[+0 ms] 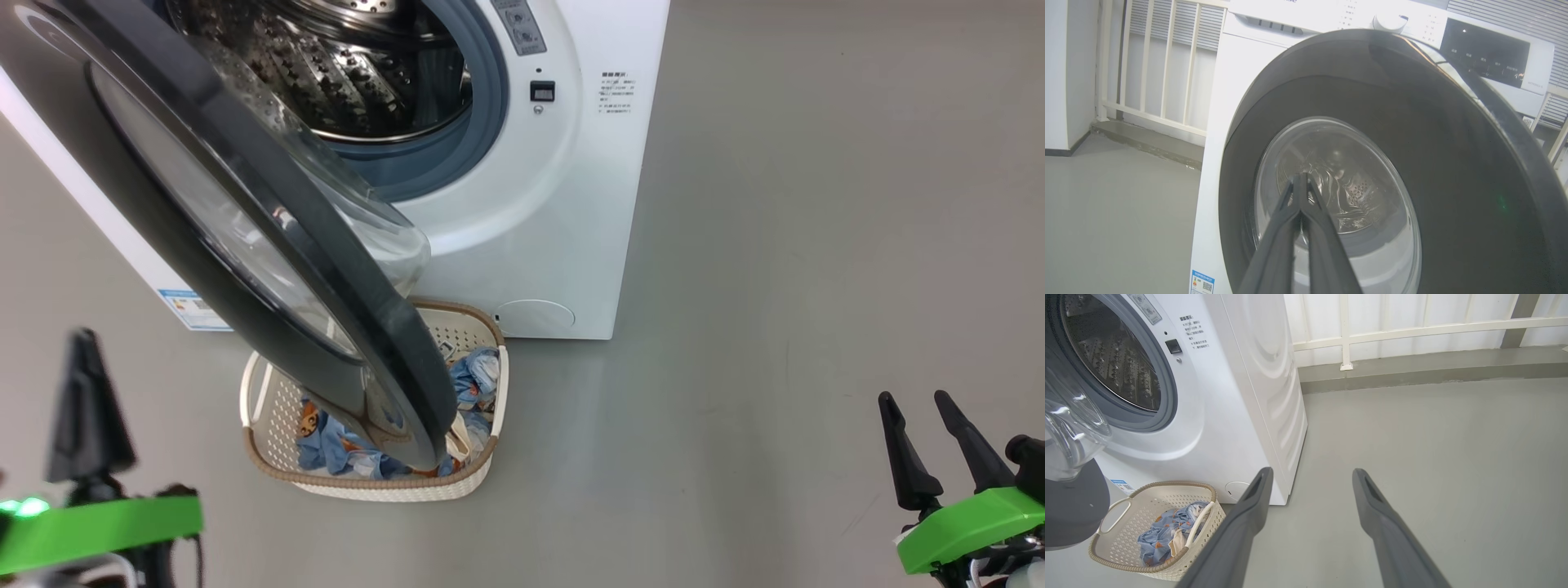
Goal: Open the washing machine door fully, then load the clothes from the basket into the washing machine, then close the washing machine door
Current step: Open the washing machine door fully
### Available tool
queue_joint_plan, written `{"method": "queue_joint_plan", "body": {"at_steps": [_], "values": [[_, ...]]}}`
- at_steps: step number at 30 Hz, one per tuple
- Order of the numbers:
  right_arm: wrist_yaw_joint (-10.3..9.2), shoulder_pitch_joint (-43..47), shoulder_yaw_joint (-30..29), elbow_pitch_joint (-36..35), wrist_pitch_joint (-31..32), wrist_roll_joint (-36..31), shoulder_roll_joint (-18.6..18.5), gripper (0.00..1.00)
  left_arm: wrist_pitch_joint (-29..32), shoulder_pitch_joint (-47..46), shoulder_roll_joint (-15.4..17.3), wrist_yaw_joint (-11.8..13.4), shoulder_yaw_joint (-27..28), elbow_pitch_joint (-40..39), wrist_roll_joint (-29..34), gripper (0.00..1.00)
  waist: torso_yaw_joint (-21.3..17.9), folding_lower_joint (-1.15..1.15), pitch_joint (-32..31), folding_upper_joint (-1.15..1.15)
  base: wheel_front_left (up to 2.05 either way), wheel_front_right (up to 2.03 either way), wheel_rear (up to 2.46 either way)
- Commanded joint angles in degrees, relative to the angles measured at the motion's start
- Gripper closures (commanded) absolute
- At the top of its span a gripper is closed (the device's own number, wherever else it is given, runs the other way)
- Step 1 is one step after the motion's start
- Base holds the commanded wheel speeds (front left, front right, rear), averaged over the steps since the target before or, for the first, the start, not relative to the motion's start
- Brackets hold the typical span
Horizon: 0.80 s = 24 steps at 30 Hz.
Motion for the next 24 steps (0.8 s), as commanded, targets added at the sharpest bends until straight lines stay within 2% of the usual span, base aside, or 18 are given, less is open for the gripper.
{"method": "queue_joint_plan", "body": {"at_steps": [1, 5, 6, 8, 13, 18, 24], "values": [[0.09, 0.0, 0.7, -1.5, -0.7, -0.5, -1.1, 0.00, -0.4, -2.3, 0.9, 0.7, 2.7, -4.1, -0.6, 1.00, 0.0, 0.00, 0.2, 0.00, 0.00, 0.00, 0.00], [0.09, 0.0, 0.5, -1.6, -0.7, -0.6, -1.1, 0.00, -0.4, -2.9, 0.9, 2.8, 3.3, -13.7, -1.2, 1.00, 0.1, 0.00, 0.3, 0.00, 0.00, 0.00, 0.00], [0.09, 0.0, 0.4, -1.7, -0.7, -0.7, -1.1, 0.00, -0.4, -3.2, 0.9, 3.6, 1.8, -18.5, -1.4, 1.00, 0.1, 0.00, 0.4, 0.00, 0.00, 0.00, 0.00], [0.09, 0.1, 0.3, -1.8, -0.7, -0.9, -1.1, 0.00, -0.4, -3.2, 0.9, 4.0, -1.5, -22.2, -1.2, 1.00, 0.1, 0.00, 0.4, 0.00, 0.00, 0.00, 0.00], [0.09, 0.2, 0.8, -1.9, -0.7, -1.3, -1.1, 0.00, 0.0, -3.6, 0.9, 4.8, -14.5, -26.9, -0.3, 1.00, -0.1, 0.00, 0.3, 0.00, 0.00, 0.00, 0.00], [0.09, 0.2, 1.1, -2.2, -0.7, -1.6, -1.0, 0.00, 1.2, -5.0, 0.9, 5.6, -27.7, -23.7, -1.3, 1.00, -0.3, 0.00, 0.2, 0.00, 0.00, 0.00, 0.00], [0.09, 0.0, 1.5, -2.5, -0.7, -2.0, -0.8, 0.00, 0.6, -7.3, 0.9, 6.4, -35.7, -12.9, -6.1, 1.00, -0.6, 0.00, 0.2, 0.00, 0.00, 0.00, 0.00]]}}
